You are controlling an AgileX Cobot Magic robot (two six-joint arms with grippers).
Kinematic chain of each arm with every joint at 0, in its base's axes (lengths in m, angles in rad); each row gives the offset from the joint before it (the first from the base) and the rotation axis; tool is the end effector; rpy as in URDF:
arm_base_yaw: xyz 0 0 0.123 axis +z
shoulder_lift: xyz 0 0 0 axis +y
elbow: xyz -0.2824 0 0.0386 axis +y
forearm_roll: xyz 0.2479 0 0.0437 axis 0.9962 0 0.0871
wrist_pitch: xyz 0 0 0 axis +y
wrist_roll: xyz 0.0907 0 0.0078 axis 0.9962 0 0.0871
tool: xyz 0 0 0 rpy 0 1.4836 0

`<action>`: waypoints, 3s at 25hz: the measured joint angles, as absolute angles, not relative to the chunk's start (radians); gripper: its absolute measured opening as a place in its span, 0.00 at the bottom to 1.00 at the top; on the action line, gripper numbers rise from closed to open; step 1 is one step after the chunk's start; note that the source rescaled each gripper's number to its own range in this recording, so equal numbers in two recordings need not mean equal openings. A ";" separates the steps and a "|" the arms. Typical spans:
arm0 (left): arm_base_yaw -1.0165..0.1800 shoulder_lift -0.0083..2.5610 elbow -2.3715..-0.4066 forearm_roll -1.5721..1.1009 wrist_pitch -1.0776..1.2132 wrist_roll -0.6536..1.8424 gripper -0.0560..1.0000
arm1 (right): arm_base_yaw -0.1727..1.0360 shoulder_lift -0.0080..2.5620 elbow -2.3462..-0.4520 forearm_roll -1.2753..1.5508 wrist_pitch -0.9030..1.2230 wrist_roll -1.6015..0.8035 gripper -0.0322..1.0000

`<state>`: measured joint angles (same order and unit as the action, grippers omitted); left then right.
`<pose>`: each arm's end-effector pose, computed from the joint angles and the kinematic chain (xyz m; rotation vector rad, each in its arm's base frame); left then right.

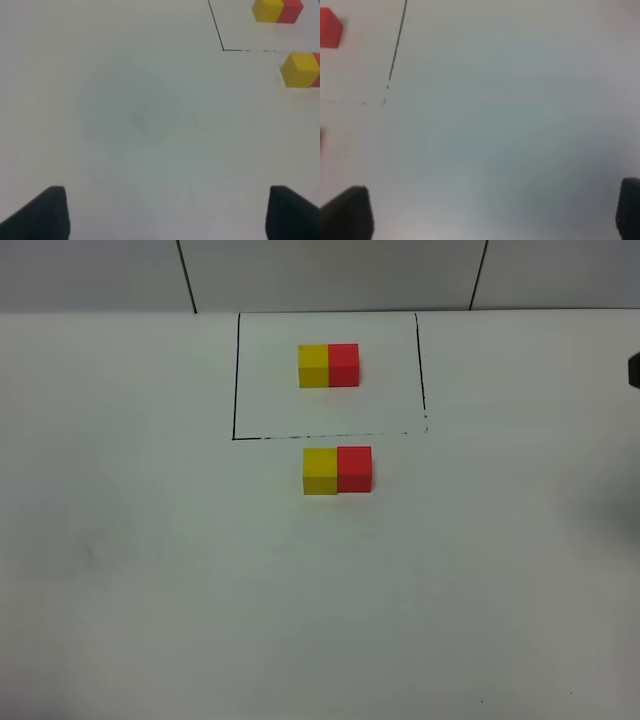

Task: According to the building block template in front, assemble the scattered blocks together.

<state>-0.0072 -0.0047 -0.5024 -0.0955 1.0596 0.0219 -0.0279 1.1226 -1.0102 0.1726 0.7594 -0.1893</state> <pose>-0.0061 -0.0075 0.2782 0.0343 2.0337 -0.1049 0.2282 0.0044 0.3464 -0.1000 2.3408 0.0940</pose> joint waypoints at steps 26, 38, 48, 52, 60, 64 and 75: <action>-0.007 -0.005 -0.501 -0.095 1.060 0.022 0.79 | -0.028 0.111 -0.502 0.152 1.042 -0.092 0.97; -0.007 -0.003 -0.501 -0.095 1.060 0.022 0.79 | 0.006 -0.005 -0.498 0.152 1.055 -0.082 0.81; -0.007 -0.002 -0.501 -0.095 1.059 0.022 0.79 | 0.006 -0.005 -0.498 0.151 1.055 -0.065 0.73; -0.007 -0.002 -0.501 -0.095 1.059 0.022 0.79 | 0.006 -0.005 -0.498 0.150 1.055 -0.064 0.73; -0.007 -0.002 -0.501 -0.095 1.059 0.022 0.79 | 0.006 -0.005 -0.498 0.150 1.055 -0.064 0.73; -0.007 -0.002 -0.501 -0.095 1.059 0.022 0.79 | 0.006 -0.005 -0.498 0.150 1.055 -0.064 0.73; -0.007 -0.002 -0.501 -0.095 1.059 0.022 0.79 | 0.006 -0.005 -0.498 0.150 1.055 -0.064 0.73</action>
<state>-0.0072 -0.0024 -0.5006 -0.0955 1.0589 0.0219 0.0056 -0.0046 -0.4982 0.1496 1.0554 -0.0642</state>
